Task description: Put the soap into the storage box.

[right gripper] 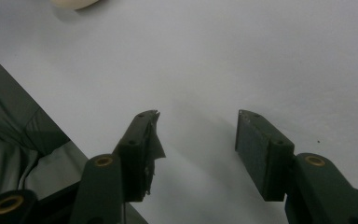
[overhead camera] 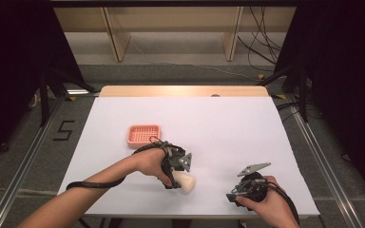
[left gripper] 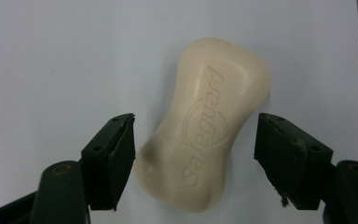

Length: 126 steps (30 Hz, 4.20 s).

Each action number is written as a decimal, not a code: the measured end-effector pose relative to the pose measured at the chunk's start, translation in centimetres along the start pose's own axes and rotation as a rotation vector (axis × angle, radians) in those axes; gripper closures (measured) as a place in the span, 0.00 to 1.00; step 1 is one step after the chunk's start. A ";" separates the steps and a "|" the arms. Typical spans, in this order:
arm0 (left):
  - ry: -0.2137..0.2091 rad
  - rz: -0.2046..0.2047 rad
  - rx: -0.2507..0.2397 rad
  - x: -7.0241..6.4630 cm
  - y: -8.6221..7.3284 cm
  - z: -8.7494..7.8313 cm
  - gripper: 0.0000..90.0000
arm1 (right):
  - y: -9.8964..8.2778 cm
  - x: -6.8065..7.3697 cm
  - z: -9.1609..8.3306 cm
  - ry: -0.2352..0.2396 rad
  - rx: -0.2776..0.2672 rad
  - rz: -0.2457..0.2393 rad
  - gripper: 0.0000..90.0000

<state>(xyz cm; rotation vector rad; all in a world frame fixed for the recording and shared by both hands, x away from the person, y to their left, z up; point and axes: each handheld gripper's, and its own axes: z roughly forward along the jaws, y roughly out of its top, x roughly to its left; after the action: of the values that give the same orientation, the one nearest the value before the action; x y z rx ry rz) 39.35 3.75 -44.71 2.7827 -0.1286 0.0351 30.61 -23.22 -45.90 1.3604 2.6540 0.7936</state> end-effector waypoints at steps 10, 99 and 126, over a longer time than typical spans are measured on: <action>-0.013 0.016 0.026 0.0 0.2 0.7 0.32 | 0.0 -0.1 0.2 0.003 0.000 -0.007 0.55; -0.047 -0.053 0.140 -0.7 1.0 1.8 0.47 | 0.1 0.2 0.8 0.002 0.041 0.012 0.53; -0.040 -0.025 0.151 -1.0 1.4 1.8 0.55 | 0.0 0.3 0.8 0.030 0.034 0.013 0.53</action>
<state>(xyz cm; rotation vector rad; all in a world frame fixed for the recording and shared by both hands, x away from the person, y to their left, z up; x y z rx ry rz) 38.24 1.88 -45.93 2.9366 -0.1057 -0.0176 30.67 -22.67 -46.53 1.3856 2.6961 0.7794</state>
